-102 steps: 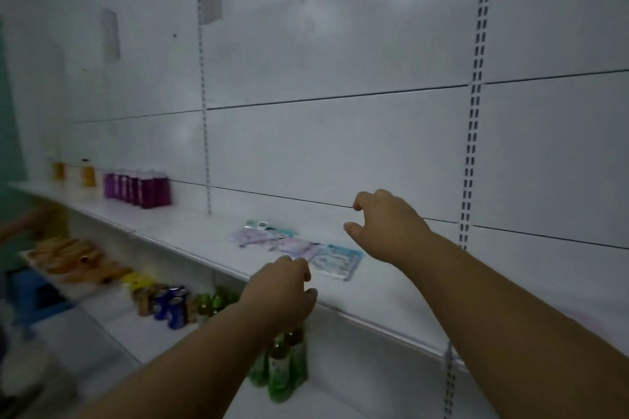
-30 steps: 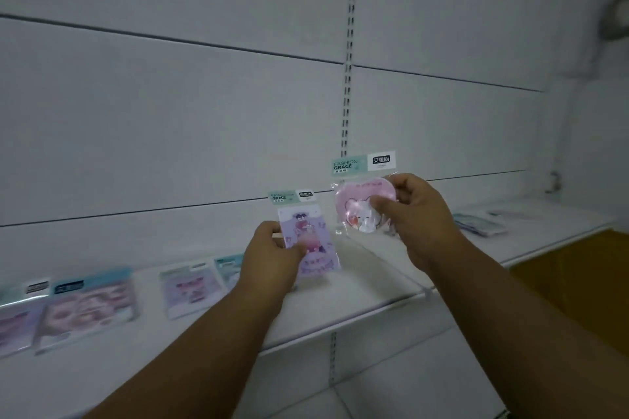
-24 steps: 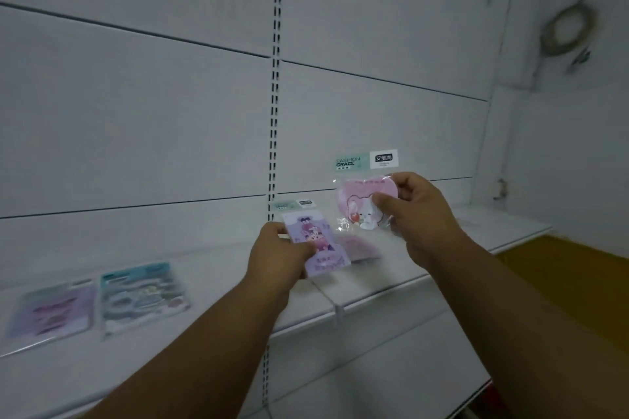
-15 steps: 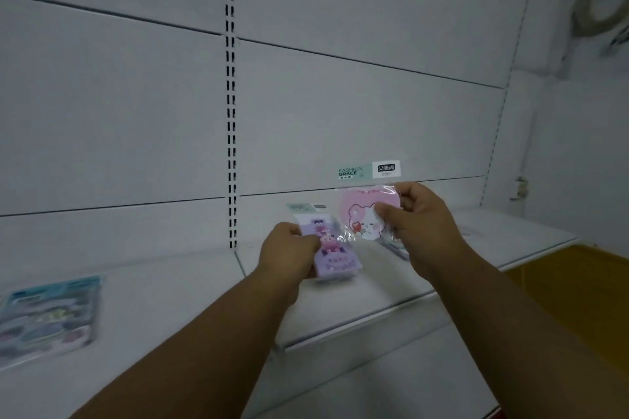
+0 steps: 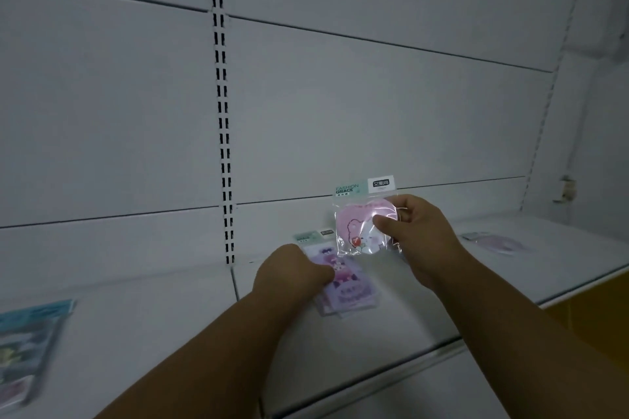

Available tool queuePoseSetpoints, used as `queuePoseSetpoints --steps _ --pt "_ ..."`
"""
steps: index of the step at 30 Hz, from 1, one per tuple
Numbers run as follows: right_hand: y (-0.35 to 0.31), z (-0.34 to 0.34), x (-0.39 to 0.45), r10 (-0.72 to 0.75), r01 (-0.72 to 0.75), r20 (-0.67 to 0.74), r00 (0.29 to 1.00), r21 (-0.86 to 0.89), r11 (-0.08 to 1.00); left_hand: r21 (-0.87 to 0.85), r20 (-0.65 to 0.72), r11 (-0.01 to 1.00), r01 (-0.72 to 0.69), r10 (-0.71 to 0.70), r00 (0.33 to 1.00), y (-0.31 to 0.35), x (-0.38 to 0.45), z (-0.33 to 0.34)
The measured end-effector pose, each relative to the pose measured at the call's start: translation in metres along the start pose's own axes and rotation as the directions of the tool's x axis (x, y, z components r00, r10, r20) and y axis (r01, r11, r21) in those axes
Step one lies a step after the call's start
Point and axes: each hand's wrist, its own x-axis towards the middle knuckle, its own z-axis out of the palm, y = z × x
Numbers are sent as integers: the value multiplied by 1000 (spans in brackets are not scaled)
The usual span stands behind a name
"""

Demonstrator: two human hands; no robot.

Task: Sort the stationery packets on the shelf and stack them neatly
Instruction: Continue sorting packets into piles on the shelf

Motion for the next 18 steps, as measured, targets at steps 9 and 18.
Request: queuePoseSetpoints --steps 9,18 --pt "6 -10 15 -28 20 114 993 70 997 202 -145 968 -150 181 973 18 2 -4" --pt "19 -114 31 -37 38 93 995 -13 999 -616 24 773 -152 211 977 129 28 35"
